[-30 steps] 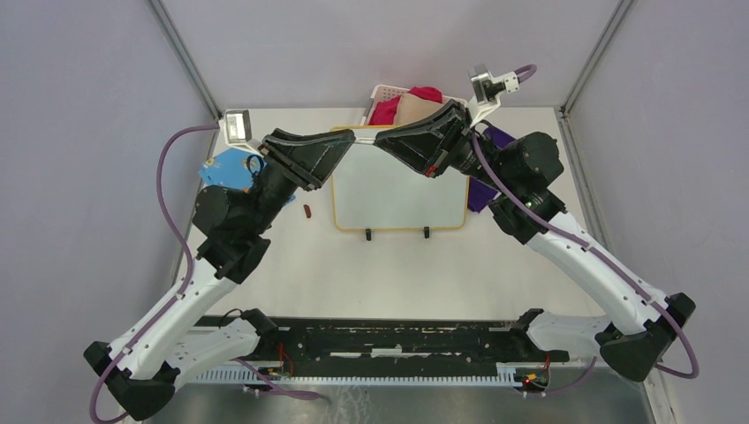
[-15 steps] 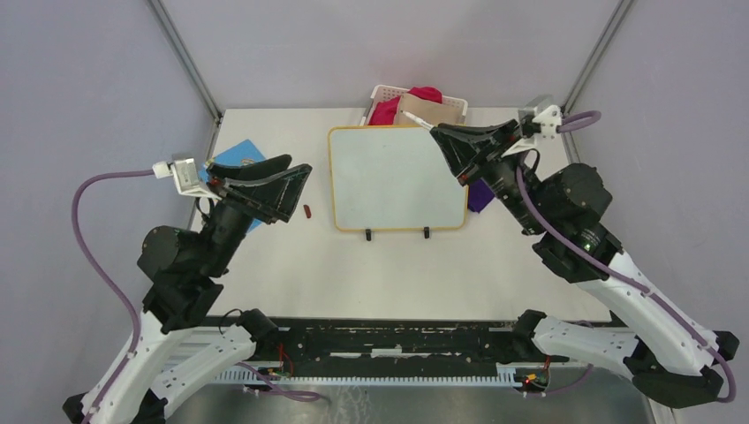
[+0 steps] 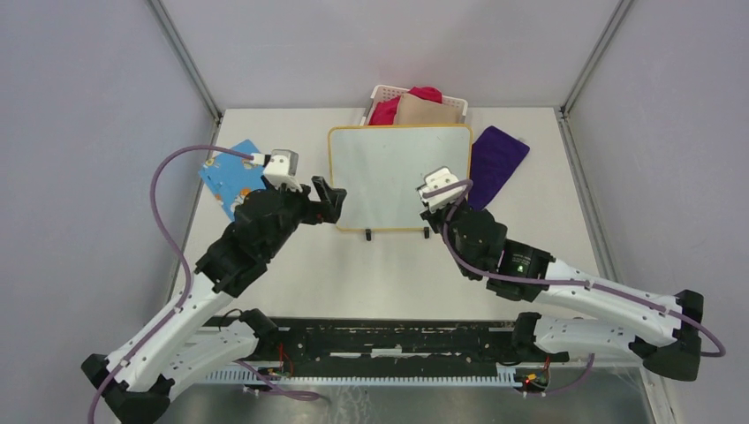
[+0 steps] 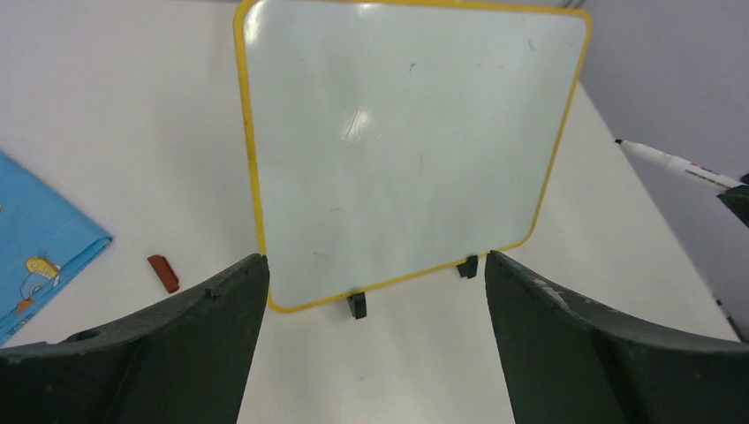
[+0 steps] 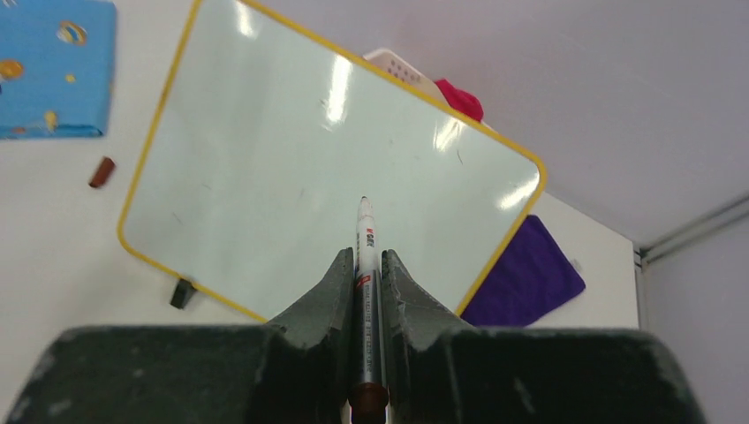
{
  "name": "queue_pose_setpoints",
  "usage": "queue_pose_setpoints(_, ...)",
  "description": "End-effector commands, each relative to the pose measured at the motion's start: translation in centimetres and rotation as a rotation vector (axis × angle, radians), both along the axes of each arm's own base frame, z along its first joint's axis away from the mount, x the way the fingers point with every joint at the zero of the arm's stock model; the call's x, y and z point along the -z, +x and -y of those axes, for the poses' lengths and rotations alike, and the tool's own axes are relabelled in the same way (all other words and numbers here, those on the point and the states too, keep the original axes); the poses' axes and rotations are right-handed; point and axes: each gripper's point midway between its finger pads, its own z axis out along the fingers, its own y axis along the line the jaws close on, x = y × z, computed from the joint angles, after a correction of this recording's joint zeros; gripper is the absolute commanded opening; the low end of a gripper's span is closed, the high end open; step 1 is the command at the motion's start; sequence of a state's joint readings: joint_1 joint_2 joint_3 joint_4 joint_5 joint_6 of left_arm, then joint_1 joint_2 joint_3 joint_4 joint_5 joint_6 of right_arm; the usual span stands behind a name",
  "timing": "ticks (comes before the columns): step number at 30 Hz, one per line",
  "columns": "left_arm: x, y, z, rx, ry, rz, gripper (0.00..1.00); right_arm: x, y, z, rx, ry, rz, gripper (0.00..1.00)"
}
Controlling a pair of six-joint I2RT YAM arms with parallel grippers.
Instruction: Write a sentence on the whiteboard
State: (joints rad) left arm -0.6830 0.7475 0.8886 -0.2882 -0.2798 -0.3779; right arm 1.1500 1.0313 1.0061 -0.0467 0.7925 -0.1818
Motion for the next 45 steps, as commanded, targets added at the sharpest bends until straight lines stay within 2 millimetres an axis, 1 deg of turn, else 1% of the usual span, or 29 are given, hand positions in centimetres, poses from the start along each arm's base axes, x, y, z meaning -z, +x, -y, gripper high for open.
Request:
queue_pose_setpoints(1, 1.8, 0.8, 0.1, 0.008, 0.116, -0.015, 0.96, -0.4, -0.7, 3.4, 0.057, 0.072, 0.064, 0.00)
queue_pose_setpoints(5, 3.9, 0.8, 0.9, 0.048, 0.144, -0.048, 0.95, 1.7, -1.0, 2.9, 0.009, 0.054, 0.042, 0.00)
queue_pose_setpoints(7, 4.8, 0.7, 1.0, 0.069, 0.167, -0.054, 0.95, 2.4, -1.2, 2.8, -0.006, 0.065, 0.039, 0.00)
queue_pose_setpoints(13, 7.0, 0.4, 0.8, 0.087, 0.226, -0.073, 0.95, 3.3, -1.4, 2.7, -0.033, 0.100, 0.050, 0.00)
queue_pose_setpoints(17, 8.5, 0.5, 1.1, 0.095, 0.233, -0.098, 0.94, 3.8, -1.5, 2.4, -0.065, 0.131, 0.057, 0.00)
queue_pose_setpoints(21, 9.9, 0.5, 1.3, 0.087, 0.193, -0.114, 0.94, 3.5, -1.1, 1.8, -0.096, 0.173, 0.084, 0.00)
queue_pose_setpoints(22, 9.9, 0.6, 1.2, 0.081, 0.183, -0.112, 0.94, 3.3, -0.9, 1.8, -0.094, 0.178, 0.088, 0.00)
queue_pose_setpoints(24, 10.0, 1.2, 0.8, 0.056, 0.153, -0.123, 0.94, 3.1, -0.5, 1.4, -0.096, 0.176, 0.090, 0.00)
queue_pose_setpoints(26, 9.7, 2.4, -0.3, 0.031, 0.094, -0.145, 0.94, 3.0, -0.2, 1.1, -0.091, 0.179, 0.091, 0.00)
queue_pose_setpoints(27, 9.6, 3.2, -1.0, 0.019, 0.052, -0.162, 0.93, 3.0, -0.1, 0.8, -0.095, 0.180, 0.089, 0.00)
queue_pose_setpoints(29, 8.8, 4.8, -2.5, 0.007, -0.075, -0.184, 0.93, 2.7, -0.3, 0.4, -0.115, 0.185, 0.089, 0.00)
queue_pose_setpoints(30, 8.3, 5.5, -3.0, 0.002, -0.122, -0.187, 0.93, 2.5, -0.4, 0.2, -0.131, 0.188, 0.091, 0.00)
queue_pose_setpoints(31, 7.6, 6.1, -3.0, 0.001, -0.151, -0.173, 0.93, 2.5, -0.5, 0.0, -0.146, 0.191, 0.093, 0.00)
queue_pose_setpoints(35, 5.6, 8.2, -1.5, 0.055, -0.254, -0.133, 0.93, 2.3, -1.1, 0.0, -0.180, 0.205, 0.098, 0.00)
queue_pose_setpoints(37, 4.8, 9.5, -1.3, 0.045, -0.262, -0.138, 0.99, 2.2, -1.3, 0.3, -0.185, 0.209, 0.100, 0.00)
queue_pose_setpoints(38, 4.5, 10.2, -1.2, 0.040, -0.256, -0.148, 1.00, 2.1, -1.4, 0.4, -0.187, 0.211, 0.102, 0.00)
queue_pose_setpoints(40, 4.1, 11.4, -1.4, 0.003, -0.249, -0.180, 1.00, 1.9, -1.7, 0.8, -0.189, 0.216, 0.105, 0.00)
queue_pose_setpoints(41, 3.5, 12.1, -1.7, -0.022, -0.247, -0.187, 1.00, 1.8, -1.8, 1.1, -0.188, 0.217, 0.108, 0.00)
queue_pose_setpoints(44, 3.1, 13.3, -3.0, -0.133, -0.240, -0.219, 1.00, 1.6, -2.1, 1.6, -0.189, 0.224, 0.111, 0.00)
queue_pose_setpoints(45, 2.5, 13.5, -3.5, -0.172, -0.243, -0.211, 1.00, 1.6, -2.2, 1.7, -0.190, 0.225, 0.112, 0.00)
